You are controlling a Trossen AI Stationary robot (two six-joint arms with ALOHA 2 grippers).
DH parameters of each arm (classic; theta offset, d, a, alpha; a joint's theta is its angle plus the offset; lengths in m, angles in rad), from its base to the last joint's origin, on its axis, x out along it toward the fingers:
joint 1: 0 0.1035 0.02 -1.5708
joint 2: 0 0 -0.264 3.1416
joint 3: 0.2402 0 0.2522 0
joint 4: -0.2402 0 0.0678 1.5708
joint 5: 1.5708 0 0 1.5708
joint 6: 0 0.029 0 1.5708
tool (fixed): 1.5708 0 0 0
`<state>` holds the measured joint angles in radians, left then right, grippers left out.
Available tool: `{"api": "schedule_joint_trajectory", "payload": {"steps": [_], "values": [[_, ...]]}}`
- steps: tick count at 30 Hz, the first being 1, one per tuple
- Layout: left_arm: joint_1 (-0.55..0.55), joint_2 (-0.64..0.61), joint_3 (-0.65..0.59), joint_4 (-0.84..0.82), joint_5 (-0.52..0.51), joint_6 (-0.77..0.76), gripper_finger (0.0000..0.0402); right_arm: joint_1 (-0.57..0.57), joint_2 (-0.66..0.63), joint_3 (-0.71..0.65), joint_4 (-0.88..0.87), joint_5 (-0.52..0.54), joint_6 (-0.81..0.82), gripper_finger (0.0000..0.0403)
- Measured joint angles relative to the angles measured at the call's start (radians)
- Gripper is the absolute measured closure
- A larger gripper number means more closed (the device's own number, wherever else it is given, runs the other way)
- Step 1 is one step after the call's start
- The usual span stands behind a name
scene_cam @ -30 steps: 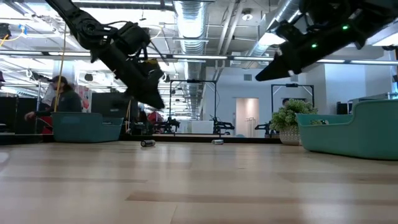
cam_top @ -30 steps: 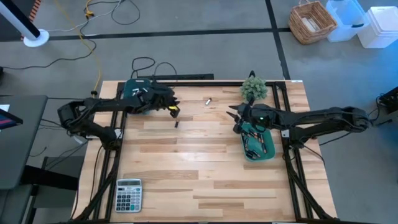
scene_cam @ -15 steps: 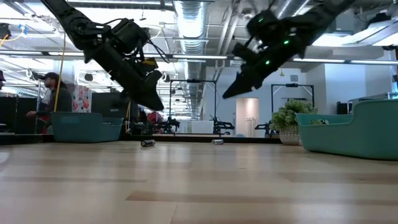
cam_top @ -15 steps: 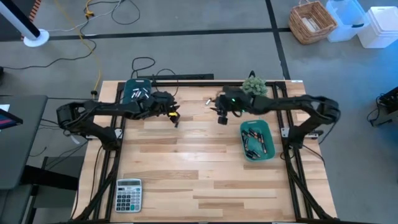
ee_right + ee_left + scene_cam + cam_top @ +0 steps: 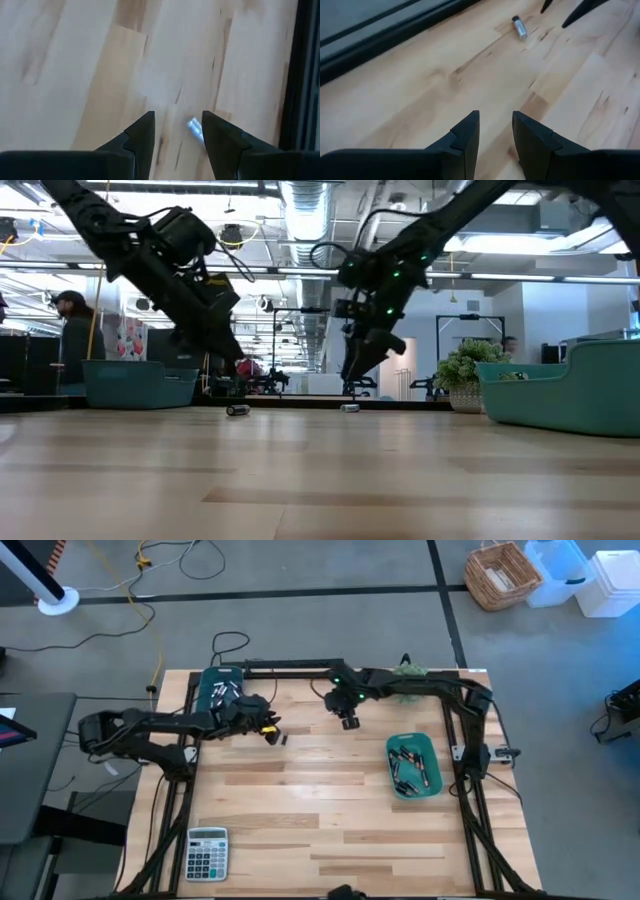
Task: Sort batteries
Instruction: Put the brown-block battery into the green bin
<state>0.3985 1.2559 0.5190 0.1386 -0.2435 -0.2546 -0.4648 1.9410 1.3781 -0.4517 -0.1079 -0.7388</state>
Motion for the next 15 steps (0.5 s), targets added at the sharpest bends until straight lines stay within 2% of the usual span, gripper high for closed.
{"api": "schedule_joint_trajectory", "payload": {"steps": [7, 15], "values": [[0.0, -0.063, -0.059, -0.006, -0.023, -0.041, 0.029, 0.046, 0.117, 0.167, -0.08, -0.004, -0.07, 0.0225], [-0.005, -0.112, -0.081, -0.034, -0.035, -0.056, 0.029, 0.05, 0.235, 0.32, -0.165, -0.004, -0.112, 0.0225]]}}
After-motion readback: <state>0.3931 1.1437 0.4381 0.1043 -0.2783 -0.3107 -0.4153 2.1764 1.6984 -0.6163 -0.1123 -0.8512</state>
